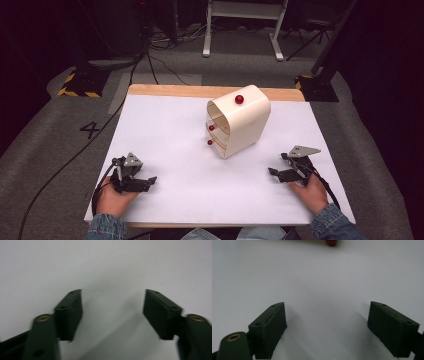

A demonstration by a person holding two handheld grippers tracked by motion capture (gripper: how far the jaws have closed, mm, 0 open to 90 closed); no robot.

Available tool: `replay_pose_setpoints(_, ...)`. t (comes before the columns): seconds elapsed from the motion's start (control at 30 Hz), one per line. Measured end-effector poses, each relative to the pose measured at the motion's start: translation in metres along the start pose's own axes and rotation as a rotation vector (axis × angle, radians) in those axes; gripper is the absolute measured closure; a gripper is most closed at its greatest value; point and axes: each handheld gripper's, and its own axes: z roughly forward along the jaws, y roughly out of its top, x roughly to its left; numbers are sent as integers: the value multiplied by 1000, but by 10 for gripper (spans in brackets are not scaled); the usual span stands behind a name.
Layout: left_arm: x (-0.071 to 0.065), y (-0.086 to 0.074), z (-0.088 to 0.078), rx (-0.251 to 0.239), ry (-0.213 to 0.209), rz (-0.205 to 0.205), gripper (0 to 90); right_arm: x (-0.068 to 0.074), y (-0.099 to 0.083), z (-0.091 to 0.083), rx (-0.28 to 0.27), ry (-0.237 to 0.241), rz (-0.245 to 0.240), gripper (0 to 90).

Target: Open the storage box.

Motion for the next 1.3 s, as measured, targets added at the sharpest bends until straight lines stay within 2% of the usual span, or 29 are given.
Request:
replay_pose_setpoints(0.03, -1, 2, -1, -20, -6, -6, 340, 0, 0, 0, 0, 0, 0, 155)
replay_pose_setpoints(0.07, -4, 4, -3, -45, 10, 10, 329, 0, 0, 0, 0, -1, 0, 155)
replay_pose_setpoints(0.1, -4, 4, -3, -45, 10, 10, 322, 0, 0, 0, 0, -1, 0, 155)
replay_pose_setpoints(0.2, -10, 15, -9, -102, 13, 38, 322, 0, 0, 0, 0, -2, -2, 155)
replay_pose_setpoints(0.23, -10, 15, -9, -102, 13, 38, 327, 0, 0, 0, 0, -2, -2, 155)
replay_pose_setpoints(0.37, -18, 28, -12, -176, -32, 65, 356, 0, 0, 0, 0, -2, -2, 155)
replay_pose_setpoints(0.5, -25, 39, -11, -221, -75, 88, 387, 0, 0, 0, -1, -3, -2, 155)
replay_pose_setpoints(0.53, -26, 41, -10, -239, -108, 90, 406, 0, 0, 0, -1, -3, -2, 155)
replay_pose_setpoints(0.57, -26, 41, -10, -239, -108, 90, 411, 0, 0, 0, -1, -3, -2, 155)
replay_pose_setpoints(0.63, -29, 48, -5, -268, -137, 84, 415, 0, 0, 0, 1, -3, -3, 154)
replay_pose_setpoints(0.83, -35, 69, 3, -295, -131, 101, 438, 0, 0, 0, 1, -3, -2, 154)
replay_pose_setpoints(0.9, -37, 78, 8, -303, -135, 119, 440, 0, 0, 0, 1, -3, -2, 154)
replay_pose_setpoints(0.93, -37, 78, 8, -303, -135, 119, 447, 0, 0, 0, 1, -3, -2, 154)
replay_pose_setpoints(1.03, -40, 88, 17, -330, -125, 167, 464, 0, 0, 0, 1, -4, -3, 154)
replay_pose_setpoints(1.1, -41, 90, 20, -340, -120, 171, 472, 0, 0, 0, 1, -4, -3, 154)
replay_pose_setpoints(1.17, -41, 94, 25, -350, -137, 157, 489, 0, 0, 0, 1, -4, -2, 154)
replay_pose_setpoints(1.2, -42, 99, 32, -357, -154, 131, 503, 0, 0, 0, 1, -4, -2, 154)
replay_pose_setpoints(1.23, -42, 99, 32, -357, -154, 131, 517, 0, 0, 0, 1, -4, -3, 154)
replay_pose_setpoints(1.3, -44, 109, 43, -357, -177, 140, 526, 0, 0, 0, 0, -5, -3, 154)
